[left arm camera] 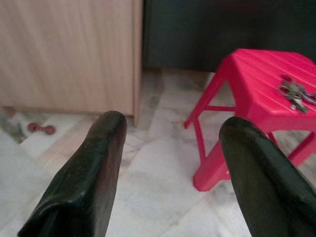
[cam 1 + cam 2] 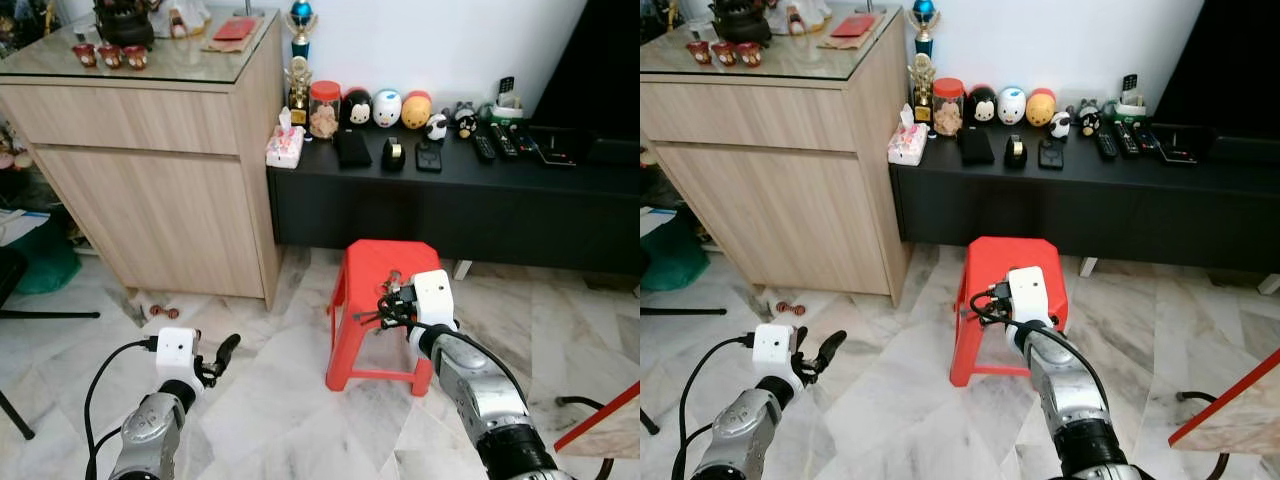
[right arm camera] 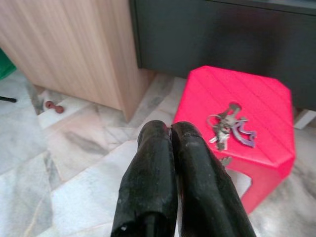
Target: Hang keys on a hook
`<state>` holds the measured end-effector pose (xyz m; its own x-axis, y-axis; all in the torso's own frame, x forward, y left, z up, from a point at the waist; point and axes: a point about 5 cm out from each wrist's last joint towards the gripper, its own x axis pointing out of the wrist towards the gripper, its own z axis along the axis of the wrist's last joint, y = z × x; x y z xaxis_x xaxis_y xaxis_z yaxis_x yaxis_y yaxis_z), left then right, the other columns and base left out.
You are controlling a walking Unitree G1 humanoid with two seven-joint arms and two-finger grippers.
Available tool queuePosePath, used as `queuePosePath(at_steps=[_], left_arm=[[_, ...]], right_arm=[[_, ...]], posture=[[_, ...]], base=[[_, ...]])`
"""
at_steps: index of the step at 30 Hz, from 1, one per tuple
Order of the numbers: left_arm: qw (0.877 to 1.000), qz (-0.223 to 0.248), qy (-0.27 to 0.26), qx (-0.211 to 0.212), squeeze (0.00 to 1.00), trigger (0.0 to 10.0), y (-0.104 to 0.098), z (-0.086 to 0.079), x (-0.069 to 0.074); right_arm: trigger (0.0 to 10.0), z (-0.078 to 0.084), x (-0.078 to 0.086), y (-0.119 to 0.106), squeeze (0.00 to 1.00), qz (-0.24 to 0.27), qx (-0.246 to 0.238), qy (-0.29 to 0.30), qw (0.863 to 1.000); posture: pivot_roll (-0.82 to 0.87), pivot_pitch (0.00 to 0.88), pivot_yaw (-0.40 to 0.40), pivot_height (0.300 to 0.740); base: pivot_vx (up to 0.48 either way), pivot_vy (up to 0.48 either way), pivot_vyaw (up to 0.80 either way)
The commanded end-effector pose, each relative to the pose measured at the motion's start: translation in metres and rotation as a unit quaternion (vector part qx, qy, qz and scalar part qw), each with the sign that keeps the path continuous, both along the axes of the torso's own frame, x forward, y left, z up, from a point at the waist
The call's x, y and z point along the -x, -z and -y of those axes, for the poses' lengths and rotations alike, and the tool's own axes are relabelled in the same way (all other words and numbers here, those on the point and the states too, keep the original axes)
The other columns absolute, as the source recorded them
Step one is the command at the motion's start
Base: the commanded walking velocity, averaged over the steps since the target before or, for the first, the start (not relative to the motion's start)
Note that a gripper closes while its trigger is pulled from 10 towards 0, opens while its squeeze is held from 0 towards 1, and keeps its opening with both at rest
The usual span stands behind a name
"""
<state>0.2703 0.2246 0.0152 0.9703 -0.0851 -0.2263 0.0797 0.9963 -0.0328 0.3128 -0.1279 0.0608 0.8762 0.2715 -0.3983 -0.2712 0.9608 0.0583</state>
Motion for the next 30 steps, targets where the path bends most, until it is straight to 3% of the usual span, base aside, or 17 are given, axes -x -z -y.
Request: queuePosePath(at_steps=[1,10,30], left_arm=[[1.0,0.013,-0.003,0.007,0.0,10.0,-0.002,0.0,0.003],[0.999,0.046,0.02,0.018,0.0,10.0,-0.016,0.011,0.001],[0.996,0.057,0.07,0.026,0.0,10.0,-0.028,0.028,-0.006]], right_arm=[[10.0,-0.007,0.002,-0.002,0.0,0.005,-0.008,-0.013,1.0],[10.0,-0.033,0.009,0.003,0.0,-0.009,-0.028,-0.057,0.998],[10.0,-0.046,0.003,-0.002,0.0,-0.014,-0.025,-0.095,0.995]], posture=[[-0.09,0.0,-0.039,0.74],[-0.06,0.0,-0.036,0.74],[-0.06,0.0,-0.03,0.74]], base=[[0.0,0.0,0.0],[-0.128,0.0,0.0],[-0.297,0.0,0.0]])
